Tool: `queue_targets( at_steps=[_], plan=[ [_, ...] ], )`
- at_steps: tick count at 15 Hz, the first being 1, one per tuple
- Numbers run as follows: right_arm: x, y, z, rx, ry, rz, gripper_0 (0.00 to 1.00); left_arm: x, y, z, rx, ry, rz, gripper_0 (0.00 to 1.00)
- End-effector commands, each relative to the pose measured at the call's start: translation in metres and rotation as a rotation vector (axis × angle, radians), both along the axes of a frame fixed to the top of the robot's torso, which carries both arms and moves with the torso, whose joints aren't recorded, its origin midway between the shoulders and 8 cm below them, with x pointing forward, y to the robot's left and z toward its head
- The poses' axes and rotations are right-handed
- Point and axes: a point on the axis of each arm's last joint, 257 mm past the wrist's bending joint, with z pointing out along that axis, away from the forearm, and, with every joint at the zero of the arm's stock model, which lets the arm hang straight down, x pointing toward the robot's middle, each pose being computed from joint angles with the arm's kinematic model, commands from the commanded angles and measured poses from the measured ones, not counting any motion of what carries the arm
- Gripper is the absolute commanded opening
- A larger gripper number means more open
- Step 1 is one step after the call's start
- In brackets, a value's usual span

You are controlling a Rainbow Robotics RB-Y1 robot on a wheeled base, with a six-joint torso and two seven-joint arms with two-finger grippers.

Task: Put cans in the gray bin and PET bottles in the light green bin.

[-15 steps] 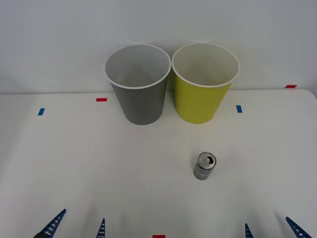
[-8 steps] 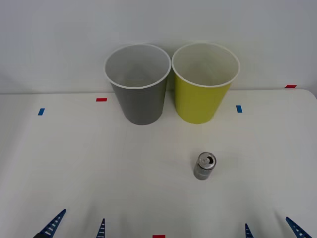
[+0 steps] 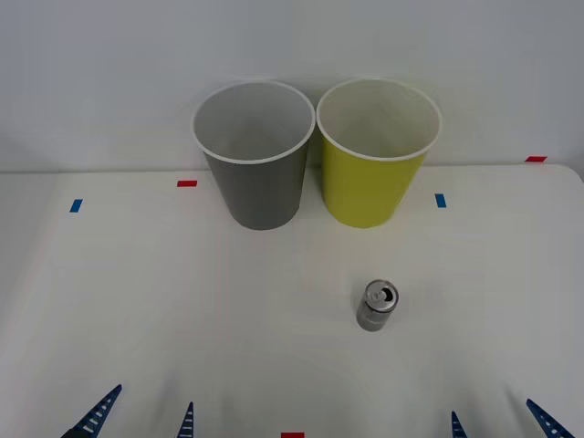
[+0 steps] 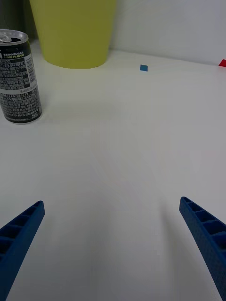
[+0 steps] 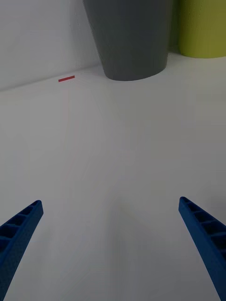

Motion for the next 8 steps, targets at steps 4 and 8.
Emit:
queue_targets(
  at_steps=[4, 8],
  plan=[
    [0.0000, 0.0000, 0.0000, 0.000, 0.000, 0.000, 1.00, 0.0000, 0.0000, 0.0000, 0.000, 0.000, 0.000, 1.00],
    [0.0000, 0.0000, 0.0000, 0.000, 0.000, 0.000, 1.00, 0.0000, 0.0000, 0.0000, 0.000, 0.000, 0.000, 1.00]
  ],
)
